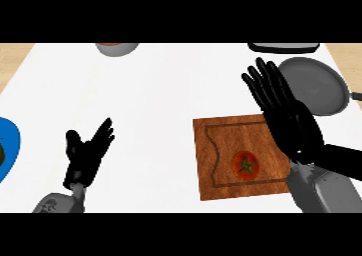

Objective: Pick the tomato from the cutting board and place it in the pan

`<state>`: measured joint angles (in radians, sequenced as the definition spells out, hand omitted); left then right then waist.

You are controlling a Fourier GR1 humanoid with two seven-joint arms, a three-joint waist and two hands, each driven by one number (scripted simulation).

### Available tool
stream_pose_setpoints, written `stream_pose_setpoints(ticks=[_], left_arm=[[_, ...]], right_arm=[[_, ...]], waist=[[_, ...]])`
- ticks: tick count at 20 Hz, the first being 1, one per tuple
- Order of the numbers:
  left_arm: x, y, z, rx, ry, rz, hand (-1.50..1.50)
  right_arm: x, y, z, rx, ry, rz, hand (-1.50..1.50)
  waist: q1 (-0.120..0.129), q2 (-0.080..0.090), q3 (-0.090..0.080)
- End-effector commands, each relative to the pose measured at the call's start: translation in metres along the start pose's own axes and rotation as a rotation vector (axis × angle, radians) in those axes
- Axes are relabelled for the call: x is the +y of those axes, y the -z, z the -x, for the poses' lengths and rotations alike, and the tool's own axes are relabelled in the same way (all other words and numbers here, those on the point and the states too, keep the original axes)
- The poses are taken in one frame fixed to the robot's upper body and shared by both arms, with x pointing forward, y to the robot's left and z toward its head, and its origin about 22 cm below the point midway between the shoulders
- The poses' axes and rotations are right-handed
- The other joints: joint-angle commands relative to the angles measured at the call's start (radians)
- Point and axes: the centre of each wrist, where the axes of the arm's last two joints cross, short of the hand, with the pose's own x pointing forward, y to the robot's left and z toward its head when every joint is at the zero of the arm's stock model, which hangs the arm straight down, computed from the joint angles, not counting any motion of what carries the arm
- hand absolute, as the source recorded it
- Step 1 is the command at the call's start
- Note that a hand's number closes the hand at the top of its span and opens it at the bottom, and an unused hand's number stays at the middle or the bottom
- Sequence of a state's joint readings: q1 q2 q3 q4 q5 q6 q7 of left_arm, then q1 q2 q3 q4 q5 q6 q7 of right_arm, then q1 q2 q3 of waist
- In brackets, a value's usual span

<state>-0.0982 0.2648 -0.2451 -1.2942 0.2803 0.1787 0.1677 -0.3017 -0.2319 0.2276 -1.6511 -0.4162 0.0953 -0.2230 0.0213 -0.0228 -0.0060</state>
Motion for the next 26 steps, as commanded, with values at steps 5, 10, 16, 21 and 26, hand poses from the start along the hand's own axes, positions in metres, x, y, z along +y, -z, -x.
stream_pose_setpoints(ticks=[5, 10, 16, 21, 26], left_arm=[[0.032, 0.006, -0.076, -0.413, 0.093, -0.164, 0.00], [0.046, 0.001, -0.081, -0.420, 0.080, -0.206, 0.00], [0.051, -0.005, -0.087, -0.443, 0.084, -0.205, 0.00], [0.059, -0.009, -0.089, -0.418, 0.078, -0.181, 0.00], [0.053, -0.001, -0.091, -0.448, 0.074, -0.177, 0.00]], right_arm=[[-0.043, -0.061, 0.028, 0.285, -0.244, -0.090, 1.50], [-0.081, -0.110, 0.013, 0.160, -0.721, 0.183, -1.50], [-0.077, -0.181, -0.029, 0.069, -0.986, 0.208, -1.50], [-0.066, -0.179, -0.096, 0.257, -1.127, 0.034, -1.50], [-0.031, -0.149, -0.140, 0.394, -1.216, 0.037, -1.50]], waist=[[-0.018, 0.023, 0.007], [-0.079, 0.010, 0.008], [-0.073, 0.012, 0.005], [-0.068, 0.012, 0.002], [-0.049, 0.020, 0.001]])
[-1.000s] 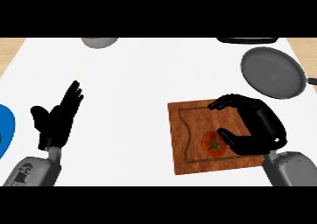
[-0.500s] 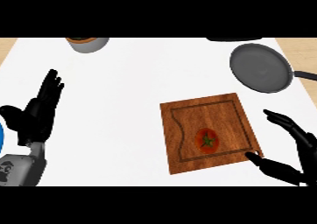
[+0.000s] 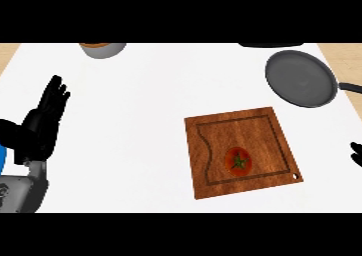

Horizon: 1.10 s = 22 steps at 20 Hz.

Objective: Pick the tomato from the cutting board and place it in the pan

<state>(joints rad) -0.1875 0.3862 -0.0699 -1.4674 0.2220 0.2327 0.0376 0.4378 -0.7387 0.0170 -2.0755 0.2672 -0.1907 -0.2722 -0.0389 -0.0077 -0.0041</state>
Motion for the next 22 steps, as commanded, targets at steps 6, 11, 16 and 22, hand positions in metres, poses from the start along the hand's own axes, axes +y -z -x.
stream_pose_setpoints(ticks=[6, 11, 16, 22], left_arm=[[-0.003, -0.007, 0.015, 0.014, -0.008, 0.040, 0.00], [-0.010, 0.014, -0.001, -0.010, -0.015, 0.057, 0.00], [0.004, 0.016, -0.010, -0.018, -0.017, 0.031, 0.00], [-0.007, 0.015, -0.015, -0.017, -0.011, 0.033, 0.00]], right_arm=[[-0.034, 0.024, -0.090, 0.062, -0.196, -0.015, -1.50], [-0.026, 0.045, -0.114, 0.064, -0.150, -0.057, -1.50], [0.000, 0.072, -0.122, 0.024, -0.082, -0.171, -1.50], [0.038, 0.069, -0.138, 0.100, -0.112, -0.203, -1.50]], waist=[[0.044, 0.008, 0.002], [0.043, 0.009, 0.003], [0.053, 0.010, 0.003], [0.044, 0.007, 0.003]])
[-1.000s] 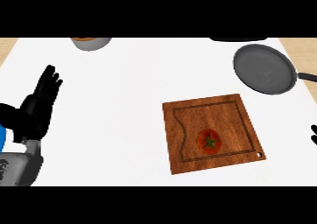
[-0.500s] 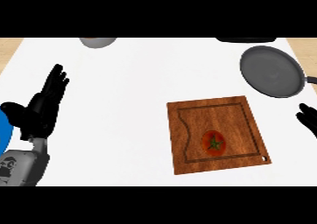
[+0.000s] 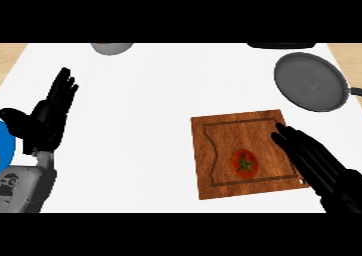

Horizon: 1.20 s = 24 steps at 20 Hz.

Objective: Pick the tomato from the cutting board and place it in the pan

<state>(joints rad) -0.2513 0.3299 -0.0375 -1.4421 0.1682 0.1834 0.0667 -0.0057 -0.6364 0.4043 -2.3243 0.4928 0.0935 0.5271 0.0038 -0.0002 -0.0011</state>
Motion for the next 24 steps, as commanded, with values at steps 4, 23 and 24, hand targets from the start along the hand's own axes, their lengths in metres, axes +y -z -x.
stream_pose_setpoints(ticks=[4, 23, 24], left_arm=[[-0.002, 0.005, 0.007, 0.000, -0.003, -0.015, 0.00], [-0.017, -0.006, 0.011, 0.000, 0.013, -0.003, 0.00], [-0.014, -0.005, 0.011, 0.000, -0.003, 0.000, 0.00]], right_arm=[[0.029, -0.010, -0.028, 0.087, -0.059, -0.013, -1.50], [0.068, 0.042, 0.033, 0.190, -0.108, -0.166, -1.50], [0.059, 0.048, 0.025, 0.183, -0.143, -0.162, -1.50]], waist=[[-0.010, -0.001, 0.000], [-0.004, 0.000, 0.001], [-0.003, 0.000, 0.001]])
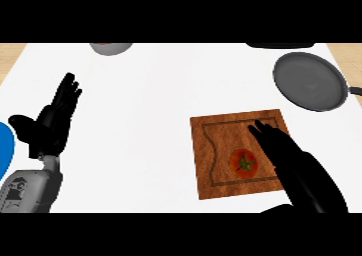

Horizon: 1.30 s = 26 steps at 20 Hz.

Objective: Pick the tomato from the cutting board and place it in the pan

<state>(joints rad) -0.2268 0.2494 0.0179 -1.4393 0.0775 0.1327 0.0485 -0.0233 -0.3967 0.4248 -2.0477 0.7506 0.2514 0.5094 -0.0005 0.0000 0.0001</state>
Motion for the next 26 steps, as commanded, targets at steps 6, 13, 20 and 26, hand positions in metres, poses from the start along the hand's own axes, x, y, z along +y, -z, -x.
stream_pose_setpoints(ticks=[6, 13, 20, 26], left_arm=[[-0.005, -0.003, -0.012, -0.012, 0.008, -0.005, 0.00], [-0.009, -0.007, -0.010, -0.002, 0.003, 0.007, 0.00], [0.022, 0.004, 0.004, -0.010, -0.013, 0.004, 0.00], [0.001, -0.002, -0.021, 0.007, -0.017, 0.010, 0.00]], right_arm=[[0.018, 0.020, 0.011, 0.016, -0.069, -0.065, -1.50], [0.029, 0.009, 0.007, 0.128, -0.224, -0.121, -1.50], [0.033, 0.039, -0.008, 0.154, -0.233, -0.145, -1.50], [0.070, 0.059, -0.023, 0.145, -0.240, -0.159, -1.50]], waist=[[0.000, 0.000, 0.000], [-0.003, -0.001, 0.000], [-0.001, 0.000, 0.000], [0.002, 0.000, 0.000]])
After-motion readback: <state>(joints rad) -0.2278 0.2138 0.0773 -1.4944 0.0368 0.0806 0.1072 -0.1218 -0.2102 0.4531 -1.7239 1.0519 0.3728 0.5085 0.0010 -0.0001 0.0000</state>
